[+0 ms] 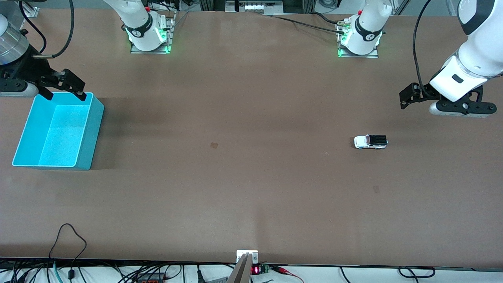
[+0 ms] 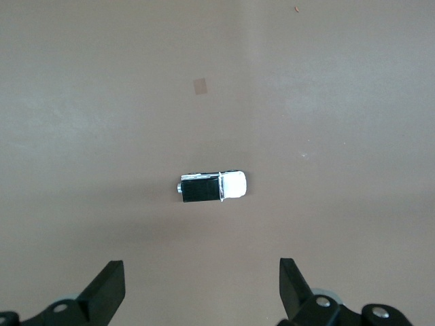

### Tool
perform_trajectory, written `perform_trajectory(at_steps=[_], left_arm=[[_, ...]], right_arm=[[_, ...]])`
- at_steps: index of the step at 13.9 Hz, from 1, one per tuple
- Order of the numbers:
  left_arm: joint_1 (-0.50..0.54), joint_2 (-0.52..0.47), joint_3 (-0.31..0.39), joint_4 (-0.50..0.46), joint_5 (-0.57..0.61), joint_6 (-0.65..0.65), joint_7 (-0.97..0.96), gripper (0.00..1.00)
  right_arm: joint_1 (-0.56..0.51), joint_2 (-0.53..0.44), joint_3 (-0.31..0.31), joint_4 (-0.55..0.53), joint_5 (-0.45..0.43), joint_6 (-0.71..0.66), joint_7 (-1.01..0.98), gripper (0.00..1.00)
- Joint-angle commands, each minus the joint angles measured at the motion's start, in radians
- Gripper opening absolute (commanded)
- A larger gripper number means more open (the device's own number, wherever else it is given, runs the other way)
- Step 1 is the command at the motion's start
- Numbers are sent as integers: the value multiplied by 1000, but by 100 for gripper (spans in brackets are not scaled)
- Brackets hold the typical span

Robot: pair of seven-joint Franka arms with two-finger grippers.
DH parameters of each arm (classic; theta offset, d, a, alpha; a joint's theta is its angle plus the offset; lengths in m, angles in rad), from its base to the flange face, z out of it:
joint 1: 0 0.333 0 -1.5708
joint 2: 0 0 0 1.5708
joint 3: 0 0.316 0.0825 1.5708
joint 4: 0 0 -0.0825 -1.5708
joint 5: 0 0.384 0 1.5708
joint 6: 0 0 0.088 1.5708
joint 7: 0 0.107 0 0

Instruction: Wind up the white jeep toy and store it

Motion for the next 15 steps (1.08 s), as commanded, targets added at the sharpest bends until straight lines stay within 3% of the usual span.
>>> perform_trajectory(at_steps=[1,7,15], left_arm=[[0,18,-1,32,-7,-23,12,100],[2,18,-1,32,-7,-23,14,100],[8,35,2,32,-7,-69,23,100]], right_arm=[[-3,3,-1,5,-6,-2,-22,100],[-7,52,-4,60,-8,-2,-25,100],[-4,48,-4,54,-2,-8,-19,100]])
